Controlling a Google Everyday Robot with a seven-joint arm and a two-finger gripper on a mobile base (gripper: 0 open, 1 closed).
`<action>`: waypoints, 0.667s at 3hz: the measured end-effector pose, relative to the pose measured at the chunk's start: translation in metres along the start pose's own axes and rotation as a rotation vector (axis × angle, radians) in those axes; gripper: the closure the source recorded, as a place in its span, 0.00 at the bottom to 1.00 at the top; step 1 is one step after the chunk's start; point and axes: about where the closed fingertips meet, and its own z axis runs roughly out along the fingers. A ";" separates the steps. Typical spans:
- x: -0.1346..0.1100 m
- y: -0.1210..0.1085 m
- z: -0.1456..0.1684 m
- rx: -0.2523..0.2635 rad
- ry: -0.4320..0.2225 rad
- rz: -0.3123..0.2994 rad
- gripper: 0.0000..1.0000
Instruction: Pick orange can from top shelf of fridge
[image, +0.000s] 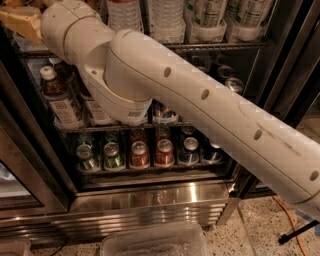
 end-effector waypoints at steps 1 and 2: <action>-0.001 0.003 -0.009 -0.031 0.006 0.016 1.00; 0.000 0.006 -0.021 -0.060 0.005 0.032 1.00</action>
Offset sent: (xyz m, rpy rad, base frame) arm -0.0295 -0.0213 -0.0125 0.0034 0.0373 0.0975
